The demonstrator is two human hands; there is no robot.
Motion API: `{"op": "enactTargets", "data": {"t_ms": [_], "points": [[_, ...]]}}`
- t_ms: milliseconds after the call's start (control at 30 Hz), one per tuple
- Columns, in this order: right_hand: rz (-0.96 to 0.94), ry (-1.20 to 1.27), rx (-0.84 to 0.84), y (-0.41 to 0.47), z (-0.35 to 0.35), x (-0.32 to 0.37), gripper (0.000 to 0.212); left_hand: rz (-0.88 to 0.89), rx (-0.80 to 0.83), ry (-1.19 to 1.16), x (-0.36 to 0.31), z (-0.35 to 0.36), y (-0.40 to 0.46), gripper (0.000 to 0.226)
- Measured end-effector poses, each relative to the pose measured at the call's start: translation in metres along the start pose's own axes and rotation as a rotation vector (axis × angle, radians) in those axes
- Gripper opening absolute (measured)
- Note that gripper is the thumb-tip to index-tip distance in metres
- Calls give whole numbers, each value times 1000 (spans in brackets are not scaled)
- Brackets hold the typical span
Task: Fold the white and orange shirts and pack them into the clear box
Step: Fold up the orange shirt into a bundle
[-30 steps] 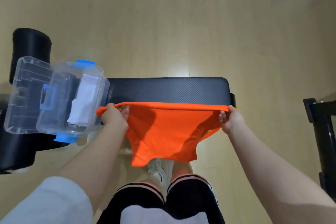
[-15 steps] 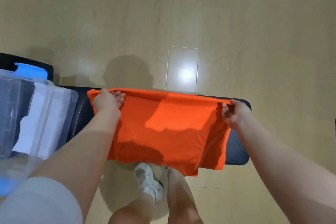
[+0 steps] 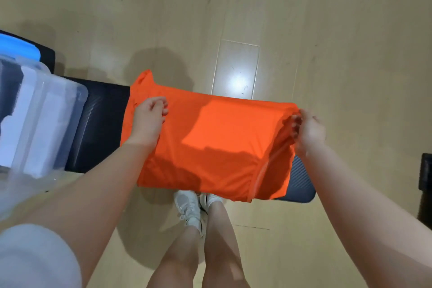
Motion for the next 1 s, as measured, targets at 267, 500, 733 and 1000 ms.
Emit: {"op": "enactTargets", "data": {"t_ms": [267, 500, 733, 1000], "points": [[-137, -494, 26, -28, -46, -8, 21, -188, -55, 61, 71, 20, -98, 22], [-348, -1030, 48, 11, -40, 15, 56, -355, -524, 179, 99, 86, -168, 32], [-273, -1213, 339, 54, -26, 19, 63, -898, -395, -1003, 145, 208, -192, 69], [-301, -926, 372, 48, 5, 28, 25, -873, -347, -1155, 135, 249, -196, 42]]}}
Point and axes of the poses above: each hand's wrist, its own y-axis towards the middle knuckle, its own z-axis out of the palm, x = y × z, the point moved 4 cm from there along y, towards the middle knuckle, and after that the axes turned 5 degrees about x, right-handed, at the moved point
